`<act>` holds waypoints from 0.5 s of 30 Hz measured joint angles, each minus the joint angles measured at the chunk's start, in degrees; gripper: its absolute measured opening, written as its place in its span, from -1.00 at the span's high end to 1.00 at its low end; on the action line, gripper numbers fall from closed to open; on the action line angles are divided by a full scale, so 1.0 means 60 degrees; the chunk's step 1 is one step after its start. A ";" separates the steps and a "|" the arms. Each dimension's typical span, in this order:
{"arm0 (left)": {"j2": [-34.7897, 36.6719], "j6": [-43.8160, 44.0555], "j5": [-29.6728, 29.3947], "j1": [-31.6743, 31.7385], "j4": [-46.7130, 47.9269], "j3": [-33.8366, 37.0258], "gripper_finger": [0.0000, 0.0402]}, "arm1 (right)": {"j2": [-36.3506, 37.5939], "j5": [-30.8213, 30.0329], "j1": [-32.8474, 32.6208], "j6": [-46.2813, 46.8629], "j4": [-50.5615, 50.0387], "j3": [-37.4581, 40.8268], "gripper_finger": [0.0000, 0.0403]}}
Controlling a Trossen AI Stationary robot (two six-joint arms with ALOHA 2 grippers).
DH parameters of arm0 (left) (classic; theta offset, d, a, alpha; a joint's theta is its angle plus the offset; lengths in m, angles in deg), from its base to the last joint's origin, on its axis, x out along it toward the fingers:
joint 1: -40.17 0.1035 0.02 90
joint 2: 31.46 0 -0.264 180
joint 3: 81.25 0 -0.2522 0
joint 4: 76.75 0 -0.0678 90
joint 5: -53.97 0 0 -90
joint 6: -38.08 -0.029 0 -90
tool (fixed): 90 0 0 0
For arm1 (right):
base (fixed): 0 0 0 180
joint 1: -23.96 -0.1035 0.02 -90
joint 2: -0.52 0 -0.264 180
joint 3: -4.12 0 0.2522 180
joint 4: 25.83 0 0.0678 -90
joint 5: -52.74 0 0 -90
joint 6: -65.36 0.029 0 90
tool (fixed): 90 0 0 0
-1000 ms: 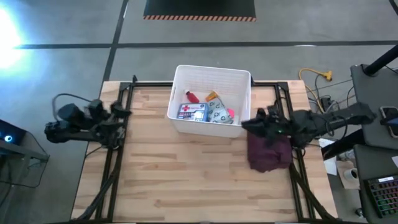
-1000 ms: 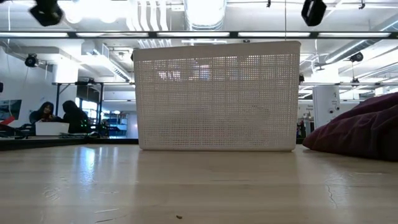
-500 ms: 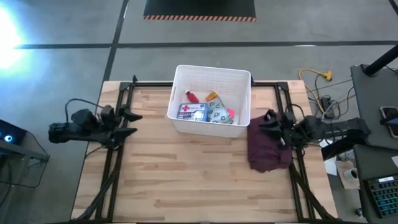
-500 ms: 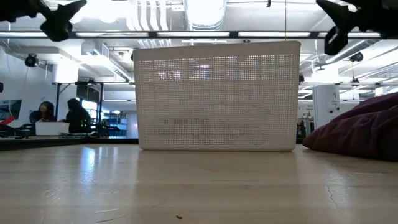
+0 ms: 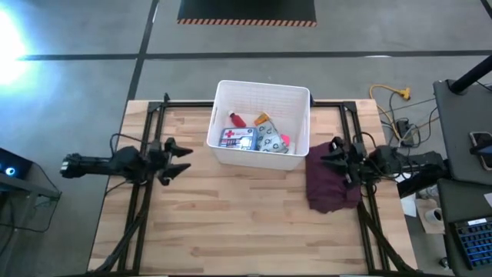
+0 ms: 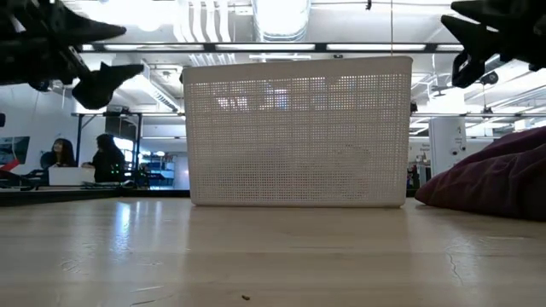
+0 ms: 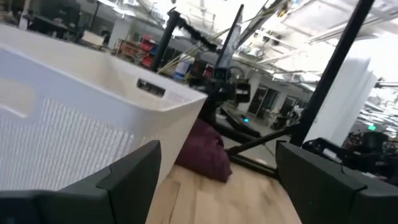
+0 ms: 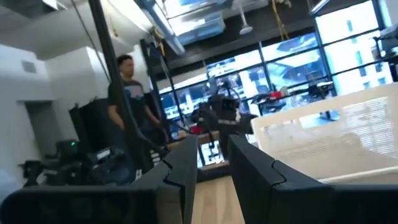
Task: Pick & place medical supplies in basket/bin
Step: Return to Home Position
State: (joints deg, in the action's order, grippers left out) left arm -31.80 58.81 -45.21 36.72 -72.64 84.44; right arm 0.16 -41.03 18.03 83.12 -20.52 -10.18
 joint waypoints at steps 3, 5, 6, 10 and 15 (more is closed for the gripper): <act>-0.0010 -0.0028 -0.0033 0.0045 0.0429 -0.0026 -0.48 | -0.0003 -0.0376 -0.0008 0.0004 0.0106 -0.0010 0.60; 0.0017 -0.0101 -0.0094 0.0059 0.0620 -0.0012 -0.48 | -0.0034 -0.0649 -0.0004 -0.0020 0.0046 -0.0010 0.62; 0.0018 -0.0102 -0.0155 0.0059 0.0810 -0.0029 -0.48 | -0.0074 -0.0686 -0.0004 -0.0037 -0.0019 -0.0010 0.63; -0.0195 -0.0118 -0.0174 0.0059 0.1043 -0.0009 -0.48 | -0.0238 -0.0693 -0.0008 -0.0036 -0.0211 -0.0010 0.65; -0.0641 -0.0116 -0.0163 0.0056 0.1216 -0.0031 -0.48 | -0.0418 -0.0689 -0.0008 -0.0036 -0.0222 -0.0010 0.64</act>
State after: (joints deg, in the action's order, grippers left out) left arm -35.64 58.11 -46.18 37.06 -65.34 84.26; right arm -2.35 -45.17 17.98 82.90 -21.86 -10.24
